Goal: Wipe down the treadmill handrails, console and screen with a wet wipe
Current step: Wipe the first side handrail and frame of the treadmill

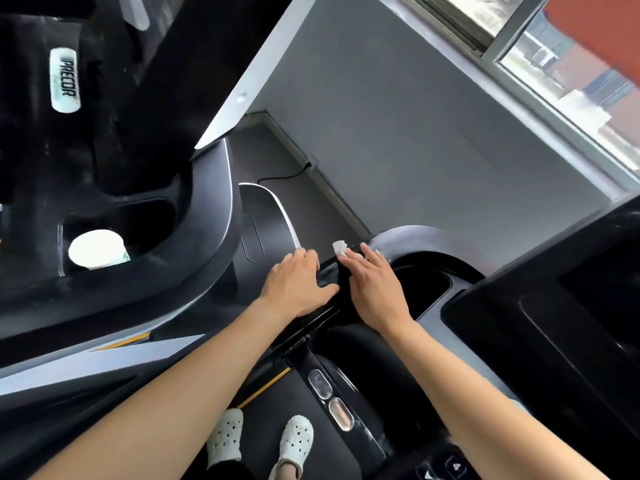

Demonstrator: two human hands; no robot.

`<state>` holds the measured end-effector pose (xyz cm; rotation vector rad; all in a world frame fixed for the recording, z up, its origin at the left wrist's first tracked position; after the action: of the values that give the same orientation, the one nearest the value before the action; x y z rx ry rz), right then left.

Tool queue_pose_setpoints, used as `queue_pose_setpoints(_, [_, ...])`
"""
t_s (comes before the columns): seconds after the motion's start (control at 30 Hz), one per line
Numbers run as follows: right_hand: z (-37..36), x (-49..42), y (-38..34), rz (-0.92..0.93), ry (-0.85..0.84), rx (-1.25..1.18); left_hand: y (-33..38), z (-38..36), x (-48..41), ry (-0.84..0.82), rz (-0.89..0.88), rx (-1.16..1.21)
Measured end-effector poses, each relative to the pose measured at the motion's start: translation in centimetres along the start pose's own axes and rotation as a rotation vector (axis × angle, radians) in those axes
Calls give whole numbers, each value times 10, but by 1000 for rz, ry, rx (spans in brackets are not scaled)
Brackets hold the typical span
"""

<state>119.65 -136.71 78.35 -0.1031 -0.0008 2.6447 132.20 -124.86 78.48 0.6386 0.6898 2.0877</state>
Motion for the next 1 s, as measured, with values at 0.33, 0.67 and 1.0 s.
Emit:
queue_pose_setpoints(0.33, [-7,0,-31,153,-40,46,-9,4,3,-36,20,72])
queue_pose_setpoints(0.67, [0,0,-14,62,245,162,-19,-1,7,-15,14,155])
queue_pose_setpoints(1.0, [-3,17,2,-84,480,297,-20,-2,6,-9,1,147])
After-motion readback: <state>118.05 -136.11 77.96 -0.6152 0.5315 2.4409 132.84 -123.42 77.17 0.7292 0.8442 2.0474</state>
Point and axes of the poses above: each hand's wrist, its own x-axis away from the middle knuckle, its own z-axis out of the back of the hand, y = z × x, the point moved 4 cm from there along -x, towards the middle knuckle, and after that the axes turned 8 degrees about x, right-handed, at the moved point
